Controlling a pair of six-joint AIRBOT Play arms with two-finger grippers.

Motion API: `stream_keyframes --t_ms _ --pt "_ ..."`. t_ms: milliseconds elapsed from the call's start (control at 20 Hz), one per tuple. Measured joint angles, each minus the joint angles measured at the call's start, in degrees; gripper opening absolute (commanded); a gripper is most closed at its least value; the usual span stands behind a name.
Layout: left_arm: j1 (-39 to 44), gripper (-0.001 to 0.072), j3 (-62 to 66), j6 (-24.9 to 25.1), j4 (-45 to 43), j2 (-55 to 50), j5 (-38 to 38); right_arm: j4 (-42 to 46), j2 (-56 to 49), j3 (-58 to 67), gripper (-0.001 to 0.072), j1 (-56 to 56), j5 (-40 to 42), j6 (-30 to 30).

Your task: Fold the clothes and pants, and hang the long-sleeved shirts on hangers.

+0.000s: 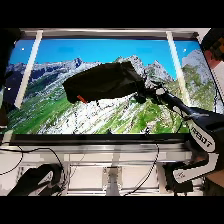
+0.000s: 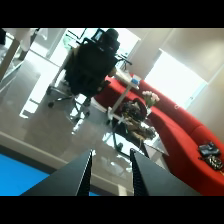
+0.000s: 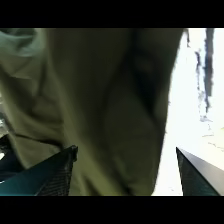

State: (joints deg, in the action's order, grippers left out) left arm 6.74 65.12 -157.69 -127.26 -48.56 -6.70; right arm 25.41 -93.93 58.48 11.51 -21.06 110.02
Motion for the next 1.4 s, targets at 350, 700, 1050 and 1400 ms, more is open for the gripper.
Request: stream_keyframes --t_ms 350,700,1050,1400 --pt "0.0 0.0298 0.0 0.0 0.0 0.0 0.0 -0.3 -4.7 3.4 0.0700 0.0 -0.9 -1.6" --pt "0.0 0.0297 0.0 0.0 0.0 0.0 0.0 1.1 -9.8 10.1 0.0316 0.0 0.3 -2.9" --pt "0.0 0.0297 0.0 0.0 0.0 0.0 0.0 2.9 -11.0 12.3 0.0003 -1.2 0.7 -4.4" --pt "0.0 0.0297 0.0 0.0 0.0 0.0 0.0 13.0 -4.4 16.3 0.0002 -9.9 -3.5 -8.6"
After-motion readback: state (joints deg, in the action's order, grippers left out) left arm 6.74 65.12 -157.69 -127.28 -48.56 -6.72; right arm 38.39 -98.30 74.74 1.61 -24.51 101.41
